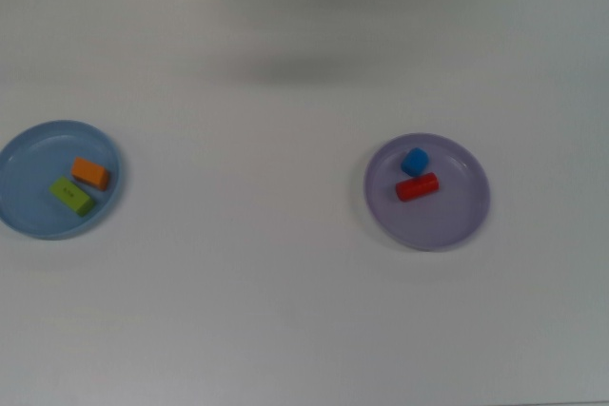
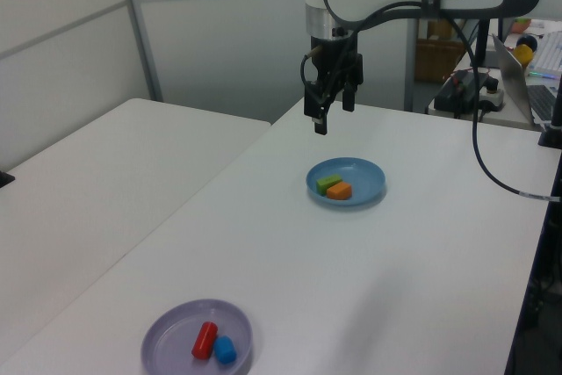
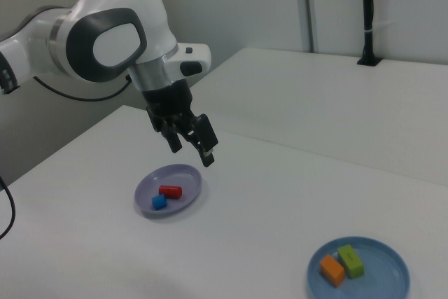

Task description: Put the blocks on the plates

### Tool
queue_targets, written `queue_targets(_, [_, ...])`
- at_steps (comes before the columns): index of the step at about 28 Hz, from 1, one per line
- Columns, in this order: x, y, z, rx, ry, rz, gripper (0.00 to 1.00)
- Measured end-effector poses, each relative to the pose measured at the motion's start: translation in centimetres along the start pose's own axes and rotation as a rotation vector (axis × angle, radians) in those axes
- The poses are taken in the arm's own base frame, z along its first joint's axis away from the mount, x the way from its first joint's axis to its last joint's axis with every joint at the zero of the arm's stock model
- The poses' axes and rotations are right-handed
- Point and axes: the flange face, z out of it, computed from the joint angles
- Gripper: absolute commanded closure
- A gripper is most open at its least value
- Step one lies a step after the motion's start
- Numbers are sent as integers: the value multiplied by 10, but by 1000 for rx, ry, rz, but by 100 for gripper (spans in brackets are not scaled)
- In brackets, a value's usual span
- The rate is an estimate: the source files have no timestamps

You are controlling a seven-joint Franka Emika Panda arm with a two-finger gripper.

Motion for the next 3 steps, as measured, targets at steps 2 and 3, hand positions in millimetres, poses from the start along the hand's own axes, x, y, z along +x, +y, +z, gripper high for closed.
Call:
queue_targets(2, [1,0,0,0,5,1,0])
queue_targets(3, [1,0,1,0,5,3,0])
